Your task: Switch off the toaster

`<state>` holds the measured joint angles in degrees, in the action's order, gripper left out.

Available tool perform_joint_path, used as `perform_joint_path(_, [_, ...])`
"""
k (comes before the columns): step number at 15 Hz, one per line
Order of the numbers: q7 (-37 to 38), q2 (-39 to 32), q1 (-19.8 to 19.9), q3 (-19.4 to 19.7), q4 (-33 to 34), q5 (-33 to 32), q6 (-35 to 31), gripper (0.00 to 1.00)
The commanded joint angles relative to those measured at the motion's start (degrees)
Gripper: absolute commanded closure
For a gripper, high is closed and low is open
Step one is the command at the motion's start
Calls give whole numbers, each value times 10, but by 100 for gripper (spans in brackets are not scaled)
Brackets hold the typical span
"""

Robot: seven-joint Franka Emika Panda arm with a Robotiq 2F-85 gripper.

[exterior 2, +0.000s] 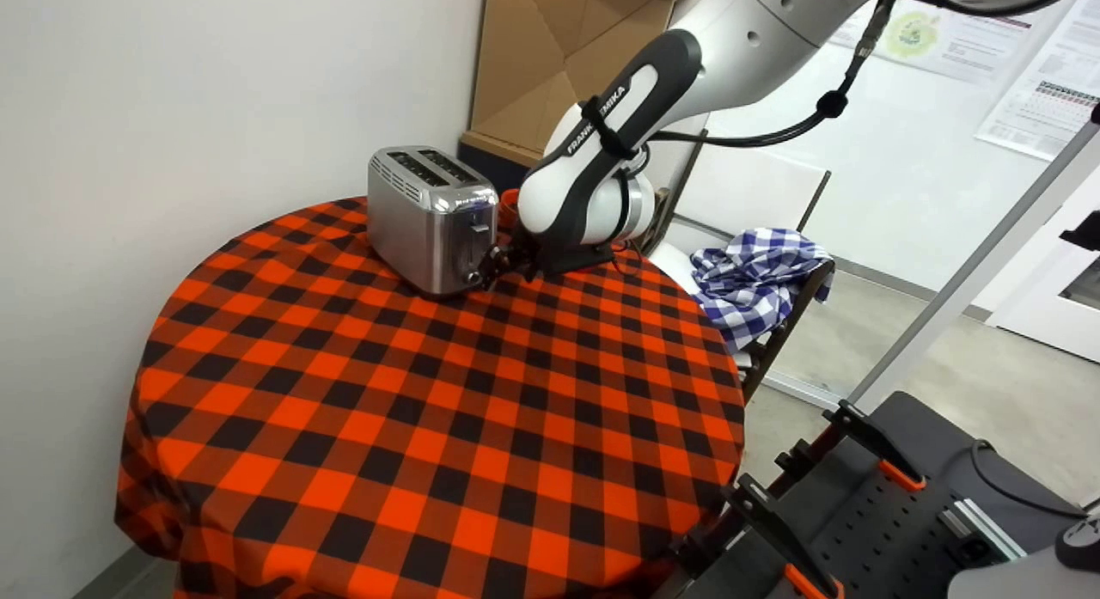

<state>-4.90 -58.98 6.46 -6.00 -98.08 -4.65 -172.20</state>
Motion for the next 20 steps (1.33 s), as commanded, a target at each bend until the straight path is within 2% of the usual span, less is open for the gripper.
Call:
perform_joint_path(1, [-51, 76, 62, -52, -52, 22, 143, 0])
perform_joint_path(3, [-76, 116, 87, -65, -76, 45, 227, 0])
perform_joint_path(5, [-86, 157, 91, -59, -107, 71, 301, 0])
perform_joint_path(8, [-79, 230, 76, -42, -188, 94, 328, 0])
perform_joint_path(13, [-85, 361, 50, -41, -349, 111, 277, 0])
perform_joint_path(17, [-75, 471, 19, -32, -478, 100, 180, 0])
perform_joint_path(19, [-78, 534, 12, -30, -546, 108, 157, 0])
perform_joint_path(20, [-78, 453, 5, -21, -465, 103, 183, 0])
